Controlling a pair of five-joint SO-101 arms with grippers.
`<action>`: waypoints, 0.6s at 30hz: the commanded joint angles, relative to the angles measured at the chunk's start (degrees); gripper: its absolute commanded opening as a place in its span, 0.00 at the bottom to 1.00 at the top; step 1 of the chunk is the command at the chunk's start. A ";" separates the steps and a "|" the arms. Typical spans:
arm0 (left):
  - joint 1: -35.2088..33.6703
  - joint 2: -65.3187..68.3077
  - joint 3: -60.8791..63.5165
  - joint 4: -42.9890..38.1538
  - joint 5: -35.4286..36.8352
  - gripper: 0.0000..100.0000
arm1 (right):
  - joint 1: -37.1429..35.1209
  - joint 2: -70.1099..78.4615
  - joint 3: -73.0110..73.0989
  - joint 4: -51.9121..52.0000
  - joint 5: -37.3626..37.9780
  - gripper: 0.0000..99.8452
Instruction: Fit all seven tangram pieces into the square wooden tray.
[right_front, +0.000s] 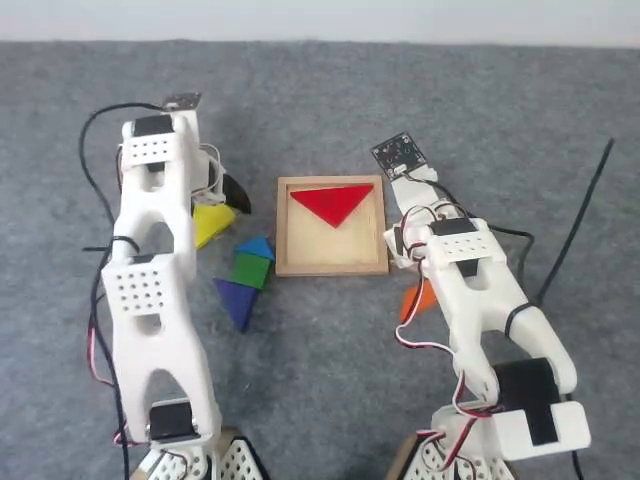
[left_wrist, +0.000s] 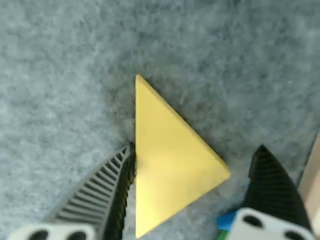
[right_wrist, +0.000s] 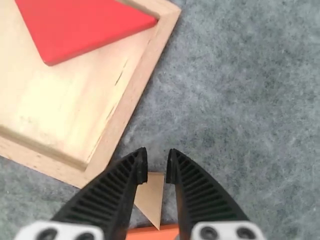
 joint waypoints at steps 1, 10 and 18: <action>-0.26 4.84 -13.93 7.38 0.18 0.35 | 0.40 -2.86 -3.43 0.57 0.97 0.09; -0.26 3.78 -16.48 9.58 -2.11 0.32 | 0.40 -2.86 -3.52 0.48 0.97 0.09; 2.02 -11.34 -1.71 9.58 -2.55 0.32 | 0.40 -2.86 -3.52 0.22 0.97 0.09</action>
